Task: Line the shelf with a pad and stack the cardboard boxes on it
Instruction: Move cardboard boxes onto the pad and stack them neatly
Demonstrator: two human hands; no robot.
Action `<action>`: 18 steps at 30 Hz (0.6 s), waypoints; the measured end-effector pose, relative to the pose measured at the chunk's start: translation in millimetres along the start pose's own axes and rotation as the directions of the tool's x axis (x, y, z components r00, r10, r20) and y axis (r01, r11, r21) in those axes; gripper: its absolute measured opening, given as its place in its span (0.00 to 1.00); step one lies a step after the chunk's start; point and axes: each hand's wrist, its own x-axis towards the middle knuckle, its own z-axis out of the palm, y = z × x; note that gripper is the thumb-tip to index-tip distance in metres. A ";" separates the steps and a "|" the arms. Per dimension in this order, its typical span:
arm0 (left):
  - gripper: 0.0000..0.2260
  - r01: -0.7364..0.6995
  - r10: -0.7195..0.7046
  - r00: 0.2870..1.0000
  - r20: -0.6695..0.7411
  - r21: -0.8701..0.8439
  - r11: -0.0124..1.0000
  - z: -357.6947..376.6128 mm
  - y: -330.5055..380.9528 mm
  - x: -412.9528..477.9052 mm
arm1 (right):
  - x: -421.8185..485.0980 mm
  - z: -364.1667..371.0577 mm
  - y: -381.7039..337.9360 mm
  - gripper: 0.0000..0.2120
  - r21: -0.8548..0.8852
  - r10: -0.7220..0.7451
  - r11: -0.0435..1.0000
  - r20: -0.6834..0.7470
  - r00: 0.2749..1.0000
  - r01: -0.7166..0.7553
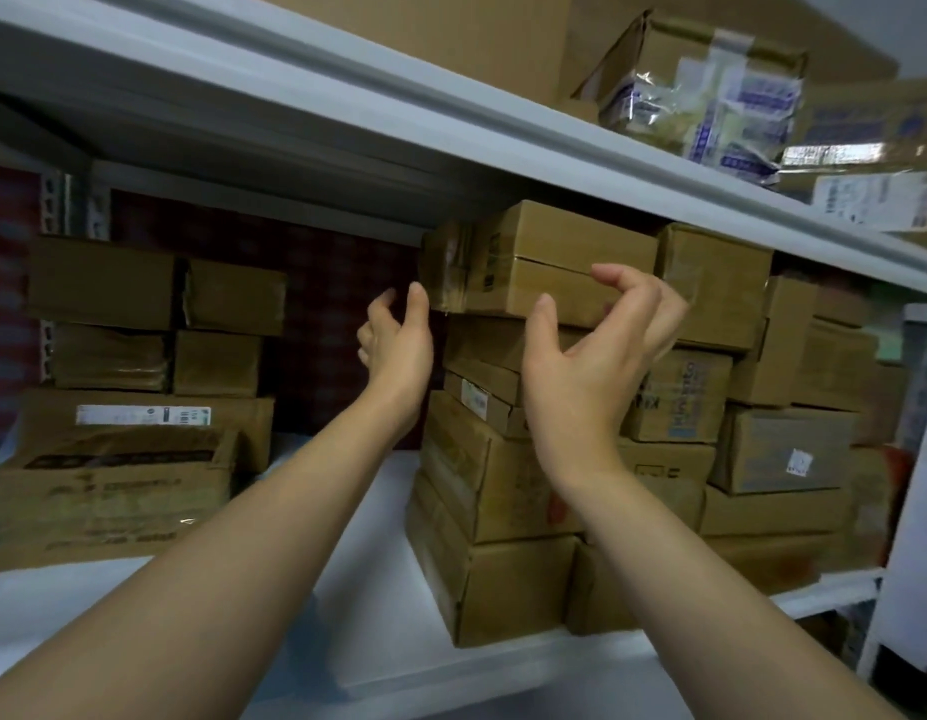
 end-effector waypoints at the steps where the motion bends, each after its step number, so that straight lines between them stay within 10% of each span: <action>1: 0.28 0.016 -0.016 1.000 0.008 -0.025 1.000 2.8 1.2 4.7 | 0.7 1.4 1.1 0.18 -0.014 -0.005 1.000 -0.005 1.000 0.004; 6: 0.42 0.159 -0.141 0.983 0.115 -0.170 0.973 9.5 5.2 39.6 | 4.9 7.5 9.8 0.29 -0.220 0.028 0.975 0.042 0.999 -0.018; 18: 0.28 0.290 -0.146 0.909 0.391 -0.340 0.895 14.2 6.2 80.4 | 7.1 15.0 9.7 0.37 -0.442 0.125 0.896 0.157 0.980 -0.043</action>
